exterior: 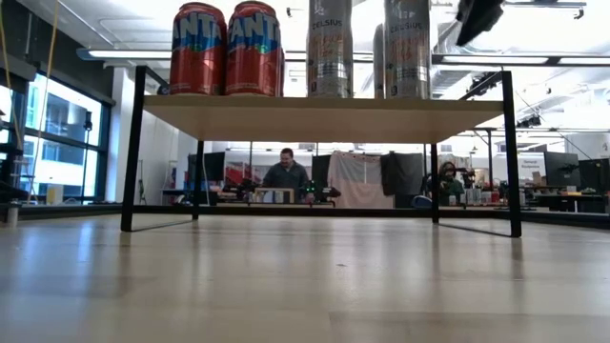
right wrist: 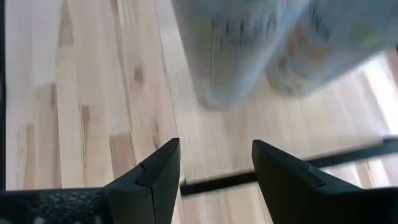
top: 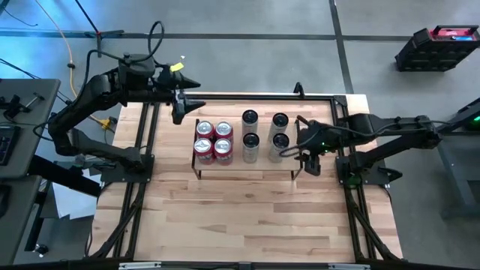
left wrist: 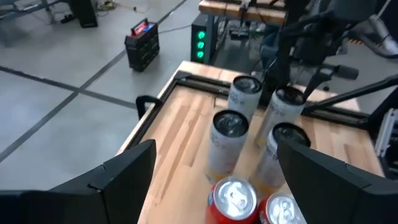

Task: Place canned beverage on shelf
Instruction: Adjust the soda cans on the shelf

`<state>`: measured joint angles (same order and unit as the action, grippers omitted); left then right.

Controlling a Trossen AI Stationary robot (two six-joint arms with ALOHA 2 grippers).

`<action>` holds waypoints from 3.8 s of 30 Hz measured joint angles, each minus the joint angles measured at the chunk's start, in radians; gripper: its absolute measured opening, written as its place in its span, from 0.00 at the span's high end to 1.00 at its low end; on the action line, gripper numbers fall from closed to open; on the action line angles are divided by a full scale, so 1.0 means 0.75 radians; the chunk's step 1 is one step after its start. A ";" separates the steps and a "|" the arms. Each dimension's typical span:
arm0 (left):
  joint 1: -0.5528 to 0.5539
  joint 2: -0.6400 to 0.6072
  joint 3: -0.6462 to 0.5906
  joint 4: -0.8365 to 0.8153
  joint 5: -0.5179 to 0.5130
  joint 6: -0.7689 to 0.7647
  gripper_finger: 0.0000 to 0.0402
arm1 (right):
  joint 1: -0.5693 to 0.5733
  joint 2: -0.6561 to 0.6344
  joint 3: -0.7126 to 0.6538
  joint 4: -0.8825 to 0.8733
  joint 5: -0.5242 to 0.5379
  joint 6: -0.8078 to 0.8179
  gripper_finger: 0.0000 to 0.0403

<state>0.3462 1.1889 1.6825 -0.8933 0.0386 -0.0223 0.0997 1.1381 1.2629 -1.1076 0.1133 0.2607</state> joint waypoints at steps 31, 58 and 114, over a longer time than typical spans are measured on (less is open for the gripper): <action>-0.034 -0.161 -0.115 0.419 0.216 -0.074 0.19 | 0.042 -0.372 -0.003 0.216 0.227 0.142 0.54; -0.035 -0.129 -0.116 0.483 0.154 -0.065 0.19 | 0.042 -0.373 -0.003 0.215 0.220 0.130 0.54; -0.179 0.250 0.313 -0.486 -0.275 0.033 0.19 | 0.041 -0.358 -0.002 0.278 0.223 -0.216 0.54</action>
<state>0.2121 1.3762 1.9170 -1.2578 -0.1678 0.0025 0.1307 0.8693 1.2613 -0.8990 0.2806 0.0986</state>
